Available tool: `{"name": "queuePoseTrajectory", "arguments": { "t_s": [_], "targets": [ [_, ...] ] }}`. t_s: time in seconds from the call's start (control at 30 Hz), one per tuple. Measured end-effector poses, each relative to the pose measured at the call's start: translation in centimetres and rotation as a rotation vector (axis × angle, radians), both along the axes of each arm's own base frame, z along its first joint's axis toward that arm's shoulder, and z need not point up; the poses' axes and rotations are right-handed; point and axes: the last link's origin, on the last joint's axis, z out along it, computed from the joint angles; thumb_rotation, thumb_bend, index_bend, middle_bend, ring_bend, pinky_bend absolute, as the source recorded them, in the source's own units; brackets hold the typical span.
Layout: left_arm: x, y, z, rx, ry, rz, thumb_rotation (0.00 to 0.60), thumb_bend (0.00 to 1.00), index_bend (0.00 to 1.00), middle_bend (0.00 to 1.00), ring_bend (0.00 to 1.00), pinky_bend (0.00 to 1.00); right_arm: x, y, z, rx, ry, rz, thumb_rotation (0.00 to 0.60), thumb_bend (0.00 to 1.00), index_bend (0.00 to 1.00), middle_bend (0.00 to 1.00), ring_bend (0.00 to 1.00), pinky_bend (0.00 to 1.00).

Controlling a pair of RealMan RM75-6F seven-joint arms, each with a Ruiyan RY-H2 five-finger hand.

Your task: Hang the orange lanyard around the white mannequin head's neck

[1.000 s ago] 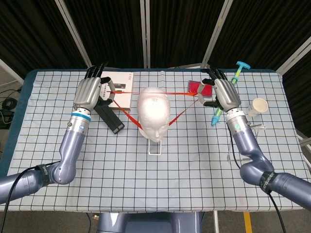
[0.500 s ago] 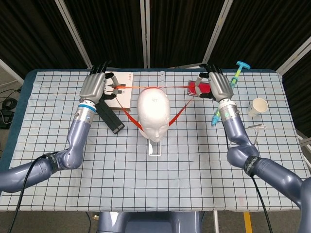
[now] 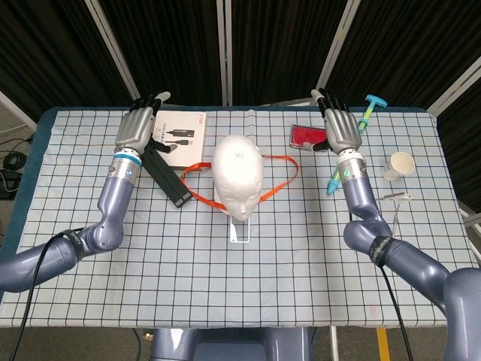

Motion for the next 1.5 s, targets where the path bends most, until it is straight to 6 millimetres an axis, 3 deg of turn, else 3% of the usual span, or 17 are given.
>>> {"name": "queuePoseTrajectory", "arguments": {
  "t_s": [0.13, 0.3, 0.53, 0.73, 0.97, 1.1, 1.33, 1.5],
  "targets": [
    [-1.0, -0.6, 0.8, 0.027, 0.045, -0.026, 0.600, 0.00, 0.00, 0.00, 0.00, 0.00, -0.6, 0.9, 0.8, -0.001, 0.018, 0.013, 0.600, 0.44, 0.07, 0.00, 0.00, 0.00],
    [-3.6, -2.9, 2.4, 0.097, 0.137, -0.068, 0.600, 0.00, 0.00, 0.00, 0.00, 0.00, -2.0, 3.4, 2.5, 0.015, 0.060, 0.053, 0.600, 0.71, 0.09, 0.00, 0.00, 0.00],
    [-7.8, -7.5, 4.2, 0.147, 0.237, -0.078, 0.600, 0.00, 0.00, 0.00, 0.00, 0.00, -4.3, 8.3, 5.3, 0.041, 0.099, 0.104, 0.600, 0.93, 0.15, 0.00, 0.00, 0.00],
    [-11.0, -13.2, 5.5, 0.155, 0.282, -0.068, 0.600, 0.00, 0.00, 0.00, 0.00, 0.00, -5.3, 13.6, 6.0, 0.130, 0.107, 0.176, 0.600, 1.00, 0.16, 0.02, 0.00, 0.00],
    [-14.3, -19.4, 6.3, 0.156, 0.322, 0.012, 0.600, 0.00, 0.00, 0.00, 0.00, 0.00, -6.1, 18.9, 3.3, 0.335, 0.122, 0.260, 0.600, 1.00, 0.17, 0.04, 0.00, 0.00],
    [-15.5, -21.6, 6.4, 0.148, 0.333, 0.049, 0.600, 0.00, 0.00, 0.00, 0.00, 0.00, -6.0, 20.7, 1.2, 0.434, 0.129, 0.314, 0.600, 1.00, 0.12, 0.05, 0.00, 0.00],
    [-16.8, -22.6, 6.2, 0.154, 0.350, 0.063, 0.600, 0.00, 0.00, 0.00, 0.00, 0.00, -3.9, 20.9, -4.4, 0.556, 0.133, 0.415, 0.600, 1.00, 0.10, 0.09, 0.00, 0.00],
    [-17.6, -22.5, 6.0, 0.145, 0.356, 0.067, 0.600, 0.00, 0.00, 0.00, 0.00, 0.00, -1.2, 20.5, -8.6, 0.602, 0.118, 0.478, 0.600, 1.00, 0.10, 0.09, 0.02, 0.00]
  ]
}}
